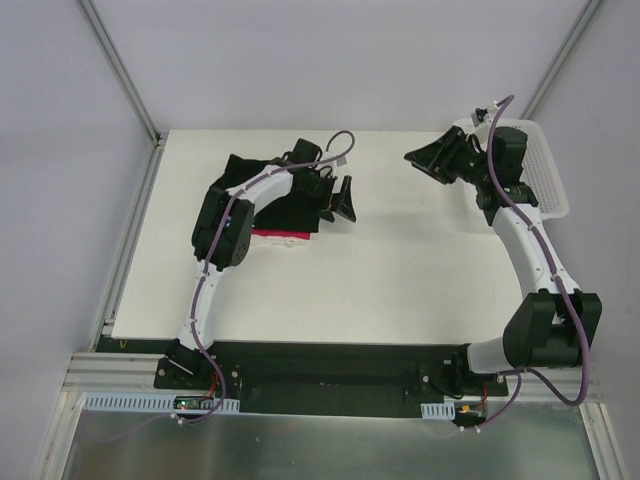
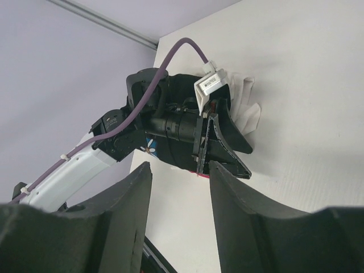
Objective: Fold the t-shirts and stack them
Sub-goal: Put the neatly folded tshirt into the corner of the board with both arms
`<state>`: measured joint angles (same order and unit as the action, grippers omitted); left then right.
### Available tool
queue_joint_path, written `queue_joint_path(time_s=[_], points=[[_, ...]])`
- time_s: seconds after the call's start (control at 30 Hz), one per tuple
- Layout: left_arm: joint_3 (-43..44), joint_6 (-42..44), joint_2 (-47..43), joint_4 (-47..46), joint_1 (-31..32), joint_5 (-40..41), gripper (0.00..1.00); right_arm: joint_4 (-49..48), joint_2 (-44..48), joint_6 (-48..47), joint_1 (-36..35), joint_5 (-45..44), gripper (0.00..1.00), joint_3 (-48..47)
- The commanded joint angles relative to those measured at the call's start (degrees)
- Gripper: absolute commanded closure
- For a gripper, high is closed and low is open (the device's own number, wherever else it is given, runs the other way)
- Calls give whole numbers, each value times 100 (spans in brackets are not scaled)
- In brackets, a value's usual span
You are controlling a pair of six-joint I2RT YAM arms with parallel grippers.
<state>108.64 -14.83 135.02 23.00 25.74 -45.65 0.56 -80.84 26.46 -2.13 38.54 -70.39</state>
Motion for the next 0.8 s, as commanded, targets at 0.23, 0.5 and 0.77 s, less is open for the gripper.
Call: queue_joint_path(time_s=[0.23, 0.5, 0.77], points=[[-10, 156, 15, 591, -367, 856, 1, -451, -55, 175, 160, 197, 52, 34], [-281, 235, -142, 591, -797, 1049, 1, -530, -134, 246, 169, 241, 52, 43], [-642, 358, -503, 591, -1448, 1470, 1, -530, -134, 263, 187, 259, 52, 43]])
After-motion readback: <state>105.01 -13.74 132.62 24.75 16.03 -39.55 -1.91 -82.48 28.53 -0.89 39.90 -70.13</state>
